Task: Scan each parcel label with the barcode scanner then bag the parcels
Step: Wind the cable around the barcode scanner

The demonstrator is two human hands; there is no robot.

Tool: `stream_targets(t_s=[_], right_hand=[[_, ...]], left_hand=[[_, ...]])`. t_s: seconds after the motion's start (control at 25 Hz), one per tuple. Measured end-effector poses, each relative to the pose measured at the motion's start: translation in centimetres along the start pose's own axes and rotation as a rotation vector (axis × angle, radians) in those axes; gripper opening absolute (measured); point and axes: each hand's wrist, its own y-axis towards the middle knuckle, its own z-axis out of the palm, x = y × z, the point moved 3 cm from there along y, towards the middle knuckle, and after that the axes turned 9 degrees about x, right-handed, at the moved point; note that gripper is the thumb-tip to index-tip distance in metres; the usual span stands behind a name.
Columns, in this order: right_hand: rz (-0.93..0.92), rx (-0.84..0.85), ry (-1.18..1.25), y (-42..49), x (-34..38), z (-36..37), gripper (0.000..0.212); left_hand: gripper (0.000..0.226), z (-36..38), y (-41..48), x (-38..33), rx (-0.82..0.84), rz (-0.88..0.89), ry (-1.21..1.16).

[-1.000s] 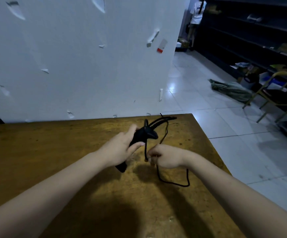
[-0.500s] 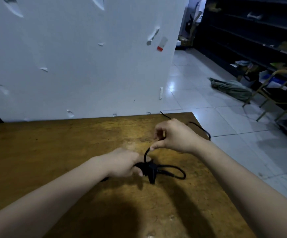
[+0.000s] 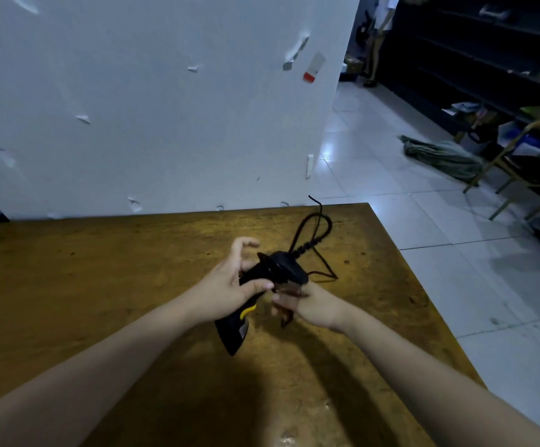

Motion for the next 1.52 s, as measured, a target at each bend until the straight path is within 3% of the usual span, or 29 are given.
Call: stream_targets(t_s=[0.12,0.24,0.4,0.52,0.6,0.72,0.8,0.88,1.0,1.08,1.2,1.32,1.4,1.52], right_hand=[[0.009,0.131,-0.102,0.0,0.4,0.4,0.031],[0.014,0.091,-0.078,-0.8,1.5,-1.7,0.020],[0.085,0.166,-0.060,-1.6,1.8,-4.2,0.024],[0.173,0.258,-0.114,-2.5,0.9,-4.4,0.017],[0.170,0.186,-0.263,-3.0,0.8,-4.9,0.025],[-0.018,-0.135,-0.736,-3.4,3.2,-6.0,0.043],[-0.241,-0.326,-0.811,-3.5,5.7,-6.4,0.044],[-0.387,-0.401,-0.779,-3.1,7.4,-6.8,0.038],[-0.463,-0.387,-0.583,-1.6,9.1,-7.0,0.022],[-0.450,-0.352,-0.524,-0.4,9.6,-6.9,0.027],[-0.339,-0.309,-0.449,0.8,8.8,-7.5,0.036],[-0.218,-0.245,-0.384,0.7,6.8,-8.4,0.023],[-0.166,-0.203,-0.250,0.4,5.4,-7.9,0.014],[-0.210,-0.221,-0.133,0.4,4.6,-5.2,0.019]], left_hand=[[0.053,-1.0,1.3,0.0,-0.086,-0.014,0.299],[0.043,-1.5,2.0,0.0,-0.182,-0.102,0.619],[0.040,-1.3,3.1,-0.9,-0.352,-0.164,0.616],[0.039,-4.6,3.9,-0.9,-0.450,-0.336,0.725],[0.042,-5.9,4.0,-0.4,-0.382,-0.438,0.838],[0.035,-4.9,4.1,0.2,-0.117,-0.410,1.017],[0.034,-3.6,3.9,0.4,0.113,-0.349,0.936],[0.043,-2.6,3.6,-0.1,0.310,-0.291,0.801],[0.050,-0.7,3.1,-1.9,0.489,-0.137,0.622],[0.051,0.2,2.9,-2.7,0.511,-0.034,0.489],[0.048,0.5,2.6,-3.1,0.329,0.062,0.300],[0.056,-0.9,2.1,-3.1,0.033,0.165,0.070],[0.049,-2.2,1.9,-2.9,-0.073,0.208,-0.200],[0.029,-3.7,2.0,-2.9,-0.185,0.218,-0.423]])
